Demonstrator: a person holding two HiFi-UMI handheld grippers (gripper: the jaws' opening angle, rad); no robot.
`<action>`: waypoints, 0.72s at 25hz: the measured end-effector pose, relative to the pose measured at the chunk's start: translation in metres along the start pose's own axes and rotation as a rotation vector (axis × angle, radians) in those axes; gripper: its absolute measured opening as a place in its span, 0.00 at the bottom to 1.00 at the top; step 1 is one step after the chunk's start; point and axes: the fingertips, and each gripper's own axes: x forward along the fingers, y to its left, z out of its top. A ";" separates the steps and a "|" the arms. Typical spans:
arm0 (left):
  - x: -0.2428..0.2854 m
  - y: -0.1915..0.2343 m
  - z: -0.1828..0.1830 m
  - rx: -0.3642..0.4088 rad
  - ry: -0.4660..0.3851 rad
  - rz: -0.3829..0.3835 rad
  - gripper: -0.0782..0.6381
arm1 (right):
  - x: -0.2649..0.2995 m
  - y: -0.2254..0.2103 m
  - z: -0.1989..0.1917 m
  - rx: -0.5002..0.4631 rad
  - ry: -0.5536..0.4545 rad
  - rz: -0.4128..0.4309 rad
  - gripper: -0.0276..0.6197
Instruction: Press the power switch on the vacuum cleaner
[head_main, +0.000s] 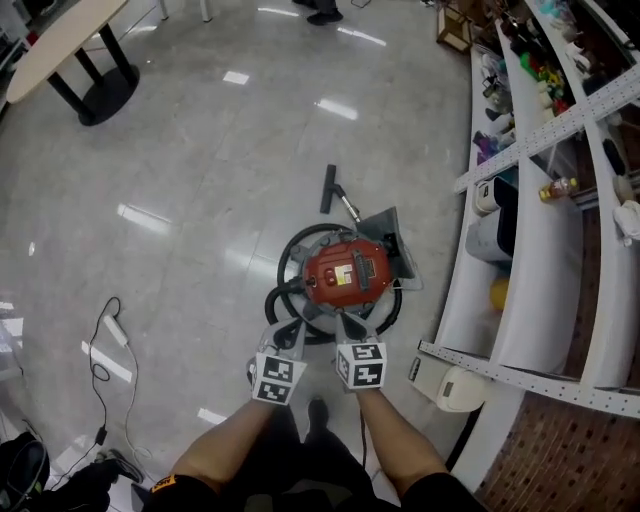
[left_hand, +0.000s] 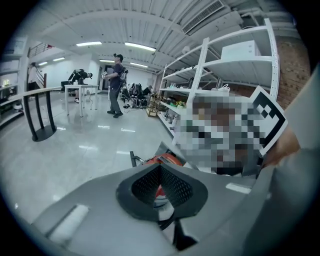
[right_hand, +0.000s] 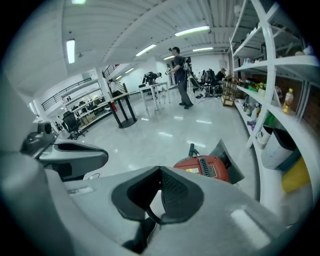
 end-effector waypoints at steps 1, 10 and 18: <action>-0.009 -0.006 0.005 0.001 -0.011 0.001 0.13 | -0.013 0.003 0.001 -0.008 -0.012 0.003 0.03; -0.081 -0.063 0.027 0.011 -0.097 0.032 0.13 | -0.121 0.025 0.012 -0.097 -0.161 0.037 0.03; -0.142 -0.121 0.040 0.030 -0.217 0.077 0.13 | -0.222 0.039 0.019 -0.128 -0.346 0.068 0.03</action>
